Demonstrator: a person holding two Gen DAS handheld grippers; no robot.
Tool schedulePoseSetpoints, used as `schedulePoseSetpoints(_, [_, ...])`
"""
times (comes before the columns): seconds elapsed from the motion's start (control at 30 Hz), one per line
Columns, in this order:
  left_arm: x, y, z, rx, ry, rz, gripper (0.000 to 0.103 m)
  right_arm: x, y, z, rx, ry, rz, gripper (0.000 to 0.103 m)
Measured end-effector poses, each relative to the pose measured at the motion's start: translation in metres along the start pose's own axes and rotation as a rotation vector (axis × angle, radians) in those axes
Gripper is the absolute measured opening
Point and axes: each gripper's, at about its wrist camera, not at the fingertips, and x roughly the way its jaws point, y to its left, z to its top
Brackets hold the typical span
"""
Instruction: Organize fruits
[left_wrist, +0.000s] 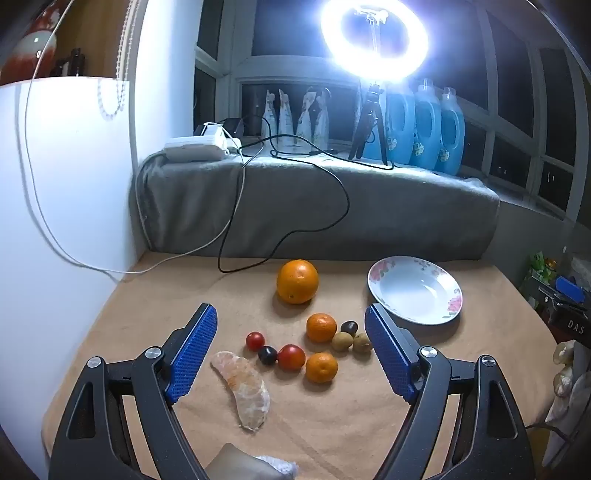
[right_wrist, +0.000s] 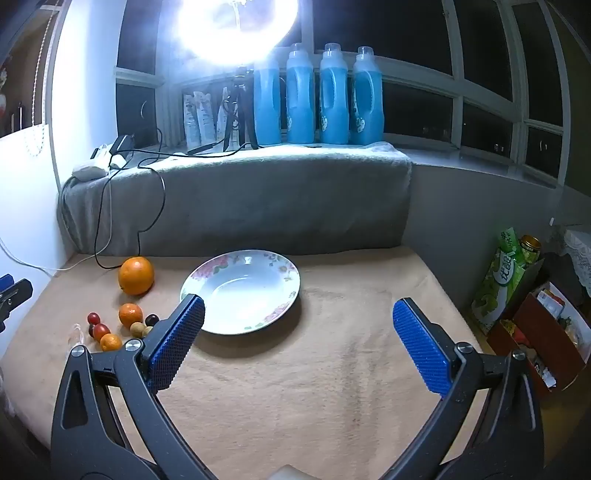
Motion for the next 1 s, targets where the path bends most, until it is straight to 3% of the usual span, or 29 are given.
schedulePoseSetpoints(1.0, [0.0006,0.0036,0.0004,0.005,-0.002,0.01,0.082,-0.0005,0.0068,0.0005,-0.007,0.014,0.013,0.103])
